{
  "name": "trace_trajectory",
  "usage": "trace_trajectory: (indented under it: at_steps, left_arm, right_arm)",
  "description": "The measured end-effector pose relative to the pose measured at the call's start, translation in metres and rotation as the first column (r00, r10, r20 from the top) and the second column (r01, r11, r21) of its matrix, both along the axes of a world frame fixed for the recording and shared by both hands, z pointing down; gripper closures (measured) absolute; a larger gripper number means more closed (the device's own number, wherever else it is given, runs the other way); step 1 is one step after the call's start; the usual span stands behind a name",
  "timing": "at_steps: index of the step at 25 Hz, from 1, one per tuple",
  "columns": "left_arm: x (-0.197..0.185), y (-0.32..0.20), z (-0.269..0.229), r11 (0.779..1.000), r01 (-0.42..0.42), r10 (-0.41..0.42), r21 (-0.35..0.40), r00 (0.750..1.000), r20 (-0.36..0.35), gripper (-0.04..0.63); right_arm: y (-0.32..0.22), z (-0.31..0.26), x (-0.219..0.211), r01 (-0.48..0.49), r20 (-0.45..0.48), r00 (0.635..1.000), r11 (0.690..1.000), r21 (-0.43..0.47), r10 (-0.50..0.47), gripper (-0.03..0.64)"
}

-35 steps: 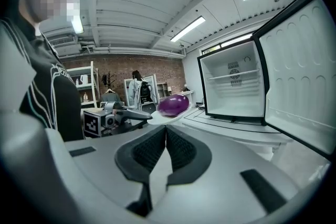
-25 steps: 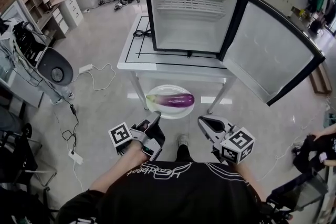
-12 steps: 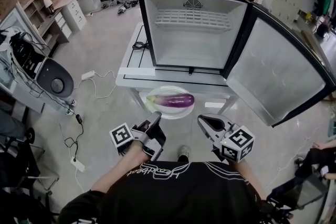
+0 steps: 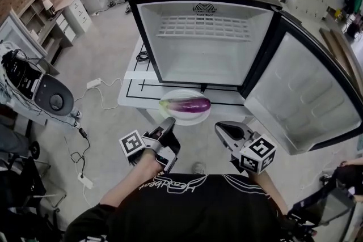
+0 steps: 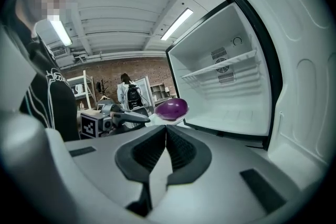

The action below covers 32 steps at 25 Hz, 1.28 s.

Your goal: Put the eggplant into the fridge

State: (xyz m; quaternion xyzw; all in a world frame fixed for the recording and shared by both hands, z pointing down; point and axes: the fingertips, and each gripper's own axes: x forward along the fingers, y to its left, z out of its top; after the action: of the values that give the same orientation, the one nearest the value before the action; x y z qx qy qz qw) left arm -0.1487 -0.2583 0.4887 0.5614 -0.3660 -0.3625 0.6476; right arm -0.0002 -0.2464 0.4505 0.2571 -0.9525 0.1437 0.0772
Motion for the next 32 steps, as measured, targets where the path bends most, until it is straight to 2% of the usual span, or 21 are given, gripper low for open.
trace_trajectory:
  at_steps: [6, 18, 32]
  left_arm:
    - [0.010, -0.047, -0.001, 1.000, 0.005, -0.005, -0.001, 1.000, 0.025, 0.578]
    - [0.015, -0.088, -0.005, 0.999, 0.014, -0.016, 0.032, 0.999, 0.043, 0.578]
    - [0.023, -0.146, 0.001, 0.999, -0.012, 0.005, 0.047, 0.990, 0.141, 0.578]
  right_arm:
    - [-0.038, 0.002, 0.005, 0.019, 0.008, 1.000, 1.000, -0.011, -0.019, 0.609]
    - [-0.060, 0.005, 0.000, 0.071, 0.000, 0.997, 0.997, -0.006, -0.071, 0.609]
    - [-0.090, 0.002, -0.008, 0.071, 0.001, 0.998, 0.997, 0.004, -0.071, 0.609]
